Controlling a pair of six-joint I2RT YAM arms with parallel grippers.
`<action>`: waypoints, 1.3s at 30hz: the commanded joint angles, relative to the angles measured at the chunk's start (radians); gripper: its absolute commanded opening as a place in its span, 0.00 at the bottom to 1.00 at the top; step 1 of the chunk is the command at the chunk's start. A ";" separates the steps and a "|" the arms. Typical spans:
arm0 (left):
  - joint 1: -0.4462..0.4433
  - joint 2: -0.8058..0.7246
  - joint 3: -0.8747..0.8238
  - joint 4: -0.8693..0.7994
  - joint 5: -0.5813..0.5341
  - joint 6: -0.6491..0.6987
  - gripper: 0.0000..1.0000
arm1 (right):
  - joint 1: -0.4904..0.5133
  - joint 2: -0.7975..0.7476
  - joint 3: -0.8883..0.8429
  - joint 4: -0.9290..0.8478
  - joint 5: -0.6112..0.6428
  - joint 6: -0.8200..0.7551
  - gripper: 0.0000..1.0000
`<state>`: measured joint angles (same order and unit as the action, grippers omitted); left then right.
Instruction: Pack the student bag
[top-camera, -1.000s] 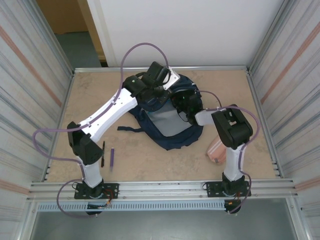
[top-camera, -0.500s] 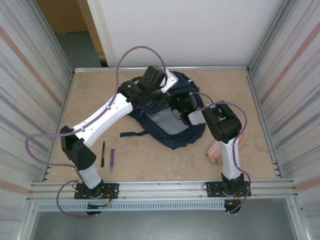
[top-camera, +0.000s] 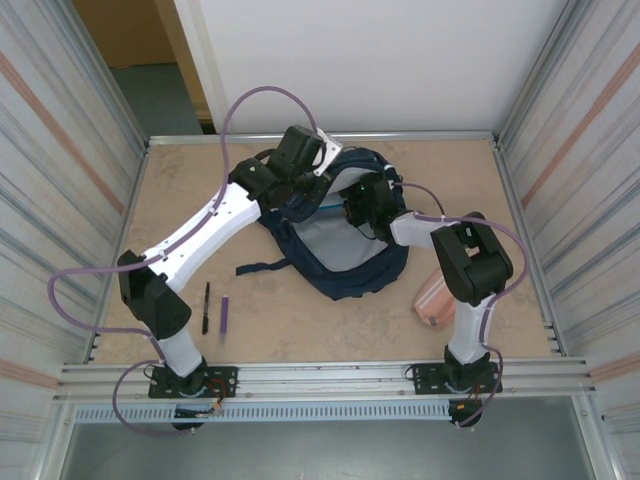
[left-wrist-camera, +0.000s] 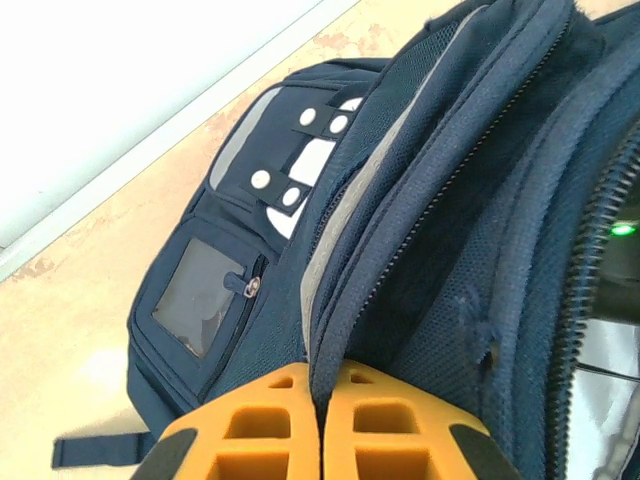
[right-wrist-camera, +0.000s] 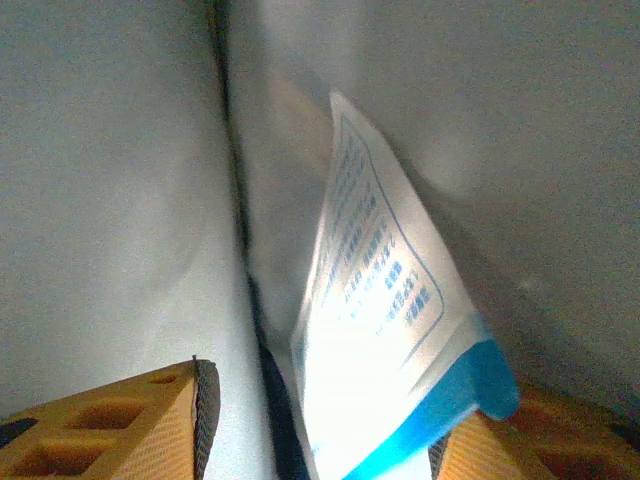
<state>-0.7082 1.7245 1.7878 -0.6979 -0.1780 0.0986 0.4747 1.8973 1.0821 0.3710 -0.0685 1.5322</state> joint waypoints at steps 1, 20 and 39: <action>0.045 -0.021 -0.007 0.041 0.001 -0.059 0.00 | -0.037 -0.077 0.058 -0.200 -0.051 -0.119 0.56; 0.085 0.062 -0.127 0.035 -0.081 -0.096 0.00 | -0.256 -0.511 -0.078 -0.599 -0.278 -0.537 0.61; -0.067 0.094 -0.172 -0.006 0.189 -0.163 0.32 | -0.572 -0.891 -0.394 -1.159 0.090 -0.674 0.70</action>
<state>-0.7002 1.8313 1.5764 -0.6502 0.0078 -0.0166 -0.0666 1.0706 0.7631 -0.7498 0.0071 0.9260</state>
